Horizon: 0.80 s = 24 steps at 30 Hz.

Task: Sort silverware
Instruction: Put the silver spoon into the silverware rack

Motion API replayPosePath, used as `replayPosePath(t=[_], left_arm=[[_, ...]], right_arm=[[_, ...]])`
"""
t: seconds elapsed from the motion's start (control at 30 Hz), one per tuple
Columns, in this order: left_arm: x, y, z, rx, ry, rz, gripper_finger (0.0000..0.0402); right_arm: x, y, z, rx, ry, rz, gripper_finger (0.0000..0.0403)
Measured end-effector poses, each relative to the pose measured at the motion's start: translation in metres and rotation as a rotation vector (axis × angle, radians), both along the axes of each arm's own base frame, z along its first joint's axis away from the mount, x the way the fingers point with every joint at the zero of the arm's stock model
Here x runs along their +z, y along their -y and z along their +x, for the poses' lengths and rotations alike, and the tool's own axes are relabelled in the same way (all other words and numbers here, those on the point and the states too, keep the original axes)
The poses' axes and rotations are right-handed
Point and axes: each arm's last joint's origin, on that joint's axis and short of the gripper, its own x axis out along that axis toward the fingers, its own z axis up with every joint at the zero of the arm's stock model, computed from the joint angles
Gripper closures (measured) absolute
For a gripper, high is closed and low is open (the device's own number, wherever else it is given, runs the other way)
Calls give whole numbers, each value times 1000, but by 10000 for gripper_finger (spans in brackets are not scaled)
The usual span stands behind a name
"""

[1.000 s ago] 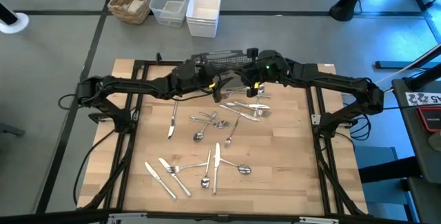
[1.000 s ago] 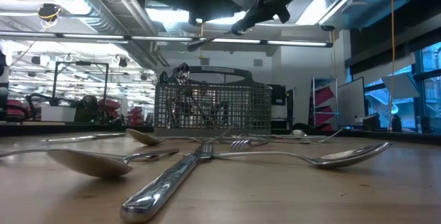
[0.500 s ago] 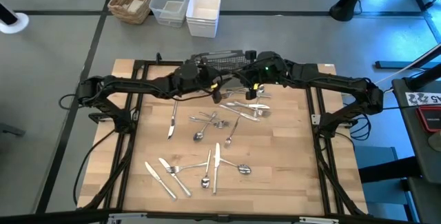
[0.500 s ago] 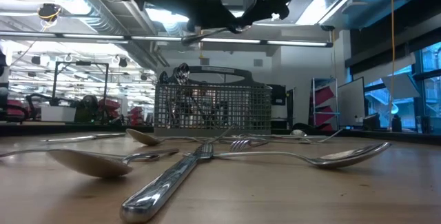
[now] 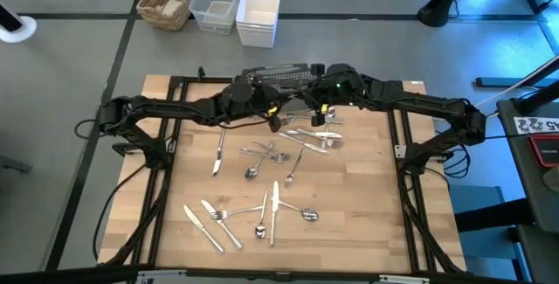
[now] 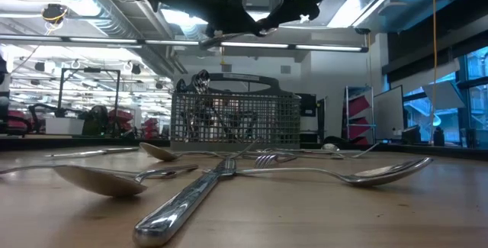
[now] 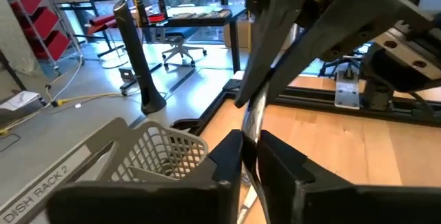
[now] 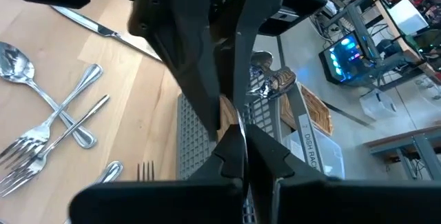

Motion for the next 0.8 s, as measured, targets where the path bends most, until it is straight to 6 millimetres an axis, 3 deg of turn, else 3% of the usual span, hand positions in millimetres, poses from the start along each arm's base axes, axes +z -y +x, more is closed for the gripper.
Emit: replayPosePath(t=[0.13,0.5,0.8], left_arm=[[1,-1,0,27,25,-36,392],[0,-2,-1,87,49,-92,398],[0,-4,-2,155,65,-103,399]], right_arm=[[1,0,0,-9,9,0,388],[2,1,1,-22,15,-18,304],[3,6,-2,-228,-10,-115,236]])
